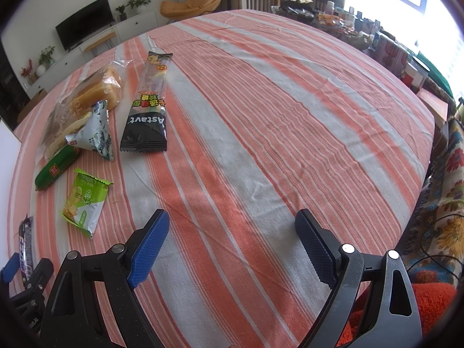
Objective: Organize snacks
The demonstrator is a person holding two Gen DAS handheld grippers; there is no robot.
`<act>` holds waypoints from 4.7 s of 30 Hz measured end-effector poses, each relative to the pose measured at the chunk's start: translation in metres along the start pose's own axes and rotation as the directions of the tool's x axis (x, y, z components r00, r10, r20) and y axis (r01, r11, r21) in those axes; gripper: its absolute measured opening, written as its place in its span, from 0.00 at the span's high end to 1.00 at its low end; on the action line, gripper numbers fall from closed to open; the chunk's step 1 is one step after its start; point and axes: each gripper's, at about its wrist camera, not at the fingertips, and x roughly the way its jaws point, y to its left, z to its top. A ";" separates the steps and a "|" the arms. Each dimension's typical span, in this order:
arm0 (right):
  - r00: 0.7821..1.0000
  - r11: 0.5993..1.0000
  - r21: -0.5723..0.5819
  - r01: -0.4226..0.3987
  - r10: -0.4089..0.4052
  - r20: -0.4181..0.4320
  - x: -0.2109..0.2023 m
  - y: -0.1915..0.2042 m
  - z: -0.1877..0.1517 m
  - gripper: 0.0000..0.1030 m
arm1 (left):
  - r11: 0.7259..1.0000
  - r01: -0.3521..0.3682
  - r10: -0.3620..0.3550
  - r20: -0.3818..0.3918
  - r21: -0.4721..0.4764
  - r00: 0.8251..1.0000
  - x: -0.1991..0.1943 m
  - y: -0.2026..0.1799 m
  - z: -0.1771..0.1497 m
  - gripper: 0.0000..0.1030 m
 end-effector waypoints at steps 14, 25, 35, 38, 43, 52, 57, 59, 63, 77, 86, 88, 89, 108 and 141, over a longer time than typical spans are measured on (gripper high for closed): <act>1.000 1.000 -0.003 -0.001 0.001 -0.001 0.000 0.000 0.000 0.11 | 1.000 0.000 0.000 0.000 0.000 1.000 0.000 0.000 0.000 0.00; 0.904 0.900 0.086 -0.426 0.427 0.008 -0.007 -0.035 0.030 0.13 | 0.998 0.047 -0.043 -0.084 0.048 0.996 -0.003 0.000 0.004 0.02; 0.885 0.648 -0.605 -0.462 0.292 -0.362 0.012 0.125 0.042 0.16 | 0.993 0.118 -0.117 -0.075 0.014 0.990 -0.016 0.011 0.008 0.83; 0.909 0.626 -0.663 -0.410 0.216 -0.357 0.028 0.150 0.042 0.16 | 0.989 0.146 -0.147 -0.077 -0.022 0.986 -0.018 0.021 0.006 0.83; 0.893 0.601 -0.671 -0.434 0.186 -0.410 0.026 0.156 0.036 0.46 | 0.976 0.201 -0.206 -0.061 -0.090 0.977 -0.027 0.035 0.002 0.84; 0.867 0.766 -0.425 -0.482 0.349 -0.355 -0.019 0.095 0.038 0.47 | 0.927 0.355 -0.347 0.081 -0.119 0.934 -0.100 0.036 0.010 0.84; 0.816 0.759 -0.314 -0.571 0.483 -0.317 -0.060 0.095 0.043 0.47 | 0.883 0.451 -0.422 0.198 -0.130 0.885 -0.170 0.064 0.016 0.84; 0.776 0.719 -0.299 -0.628 0.552 -0.304 -0.087 0.112 0.046 0.47 | 0.877 0.459 -0.421 0.238 -0.139 0.876 -0.195 0.085 0.018 0.84; 0.663 0.595 -0.293 -0.748 0.692 -0.286 -0.146 0.156 0.044 0.47 | 0.901 0.392 -0.325 0.308 -0.187 0.894 -0.236 0.142 0.015 0.84; 0.516 0.387 -0.358 -0.849 0.753 -0.408 -0.194 0.310 -0.025 0.47 | 0.860 0.155 -0.029 0.257 -0.487 0.966 -0.226 0.279 -0.042 0.83; 0.606 0.494 -0.353 -0.794 0.686 -0.402 -0.140 0.301 -0.037 0.31 | 0.768 0.087 -0.014 0.119 -0.634 0.993 -0.168 0.294 -0.058 0.17; 0.638 0.545 -0.333 -0.769 0.681 -0.359 -0.131 0.280 -0.024 0.31 | 0.765 0.084 -0.017 0.111 -0.639 0.994 -0.167 0.295 -0.059 0.16; 0.656 0.570 -0.325 -0.755 0.676 -0.336 -0.127 0.267 -0.018 0.31 | 0.762 0.089 -0.017 0.117 -0.642 0.993 -0.169 0.295 -0.060 0.16; 0.999 0.997 -0.077 -0.028 0.030 0.026 -0.017 0.019 -0.005 0.22 | 0.897 0.411 -0.391 0.137 -0.166 0.910 -0.163 0.029 0.021 0.03; 1.000 0.996 -0.091 -0.014 0.014 -0.002 0.007 0.026 -0.011 0.09 | 0.999 -0.018 0.018 0.019 -0.030 1.000 0.019 0.001 0.017 0.00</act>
